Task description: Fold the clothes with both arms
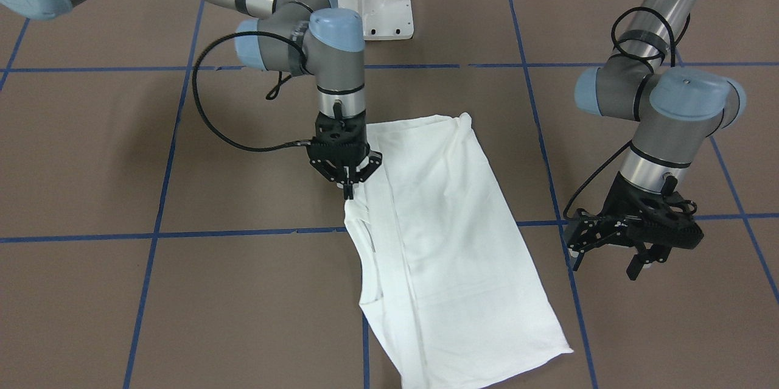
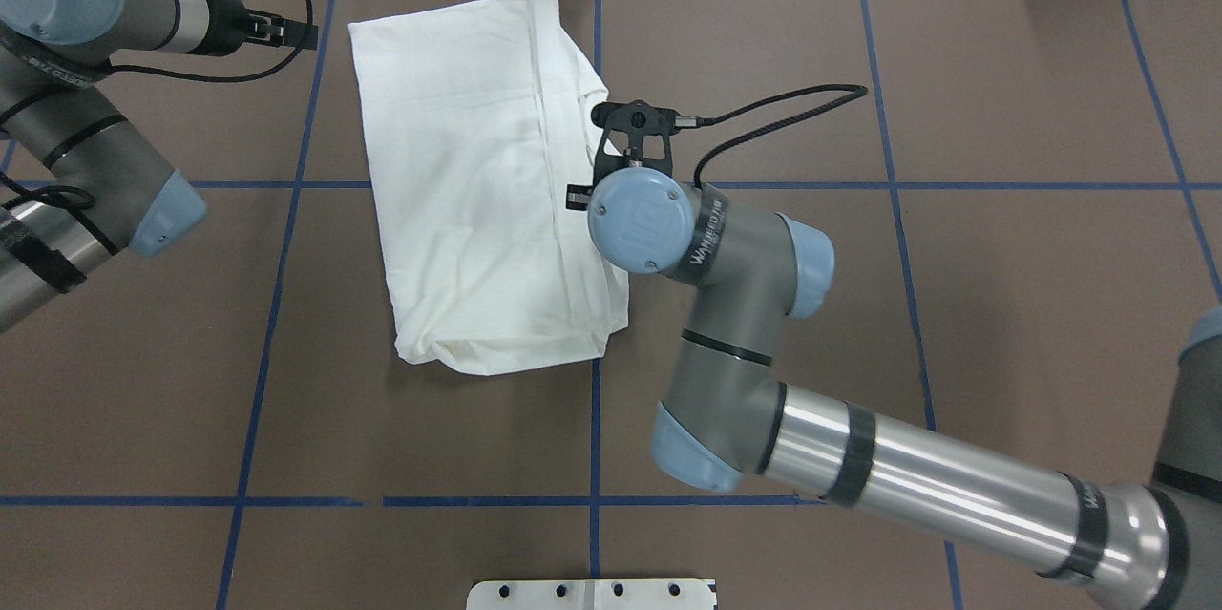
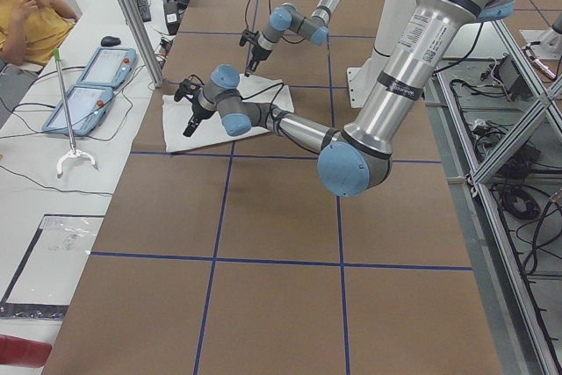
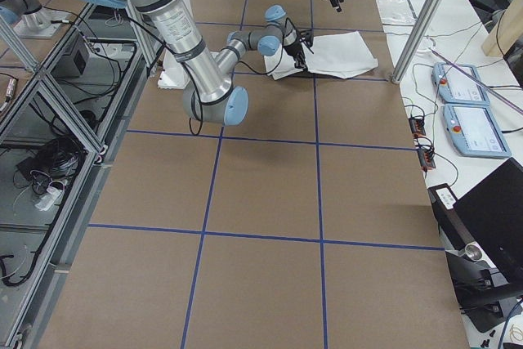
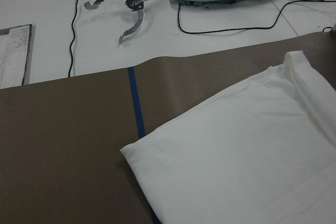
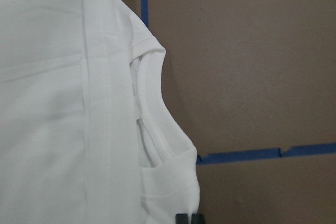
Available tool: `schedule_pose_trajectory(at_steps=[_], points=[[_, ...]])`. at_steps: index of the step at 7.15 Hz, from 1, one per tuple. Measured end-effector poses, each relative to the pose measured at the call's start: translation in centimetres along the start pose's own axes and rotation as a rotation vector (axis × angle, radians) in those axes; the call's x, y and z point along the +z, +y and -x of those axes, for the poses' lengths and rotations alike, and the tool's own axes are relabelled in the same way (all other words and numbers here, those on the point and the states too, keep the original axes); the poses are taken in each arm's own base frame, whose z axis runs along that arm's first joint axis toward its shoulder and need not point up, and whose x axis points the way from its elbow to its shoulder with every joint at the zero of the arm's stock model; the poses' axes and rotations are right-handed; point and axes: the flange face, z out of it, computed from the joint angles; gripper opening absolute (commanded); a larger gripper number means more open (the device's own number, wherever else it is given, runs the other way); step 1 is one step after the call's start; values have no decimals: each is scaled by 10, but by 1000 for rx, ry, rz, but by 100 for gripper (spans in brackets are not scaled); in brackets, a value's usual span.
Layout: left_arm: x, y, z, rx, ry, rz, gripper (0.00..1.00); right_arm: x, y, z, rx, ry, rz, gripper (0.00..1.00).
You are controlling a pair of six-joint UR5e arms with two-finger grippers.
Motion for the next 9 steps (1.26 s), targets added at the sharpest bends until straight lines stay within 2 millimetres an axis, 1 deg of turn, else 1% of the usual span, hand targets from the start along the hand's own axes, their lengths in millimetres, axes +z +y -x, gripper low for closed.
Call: schedule_pose_trajectory(at_steps=[1, 2, 3, 4, 5, 6, 7, 8, 9], points=[[-1, 0, 0, 0, 1, 0, 100, -28, 25, -29, -18, -13, 2, 0], [-1, 1, 0, 1, 2, 0, 100, -44, 45, -45, -35, -18, -1, 62], [-1, 2, 0, 1, 2, 1, 100, -49, 59, -53, -50, -15, -1, 100], [-2, 2, 0, 1, 3, 1, 100, -49, 66, -57, -62, -10, -1, 100], [-2, 2, 0, 2, 4, 0, 100, -48, 63, -59, -72, 3, -4, 100], [-3, 2, -1, 3, 6, -2, 100, -47, 48, -52, -87, 30, -7, 100], [-5, 1, -2, 4, 8, -4, 100, -43, 29, -34, -97, 56, -7, 100], [-5, 1, -3, 5, 10, -4, 100, -28, 7, -2, -100, 82, 3, 100], [-5, 2, -4, 5, 11, -3, 100, -7, -17, 33, -108, 118, 22, 100]])
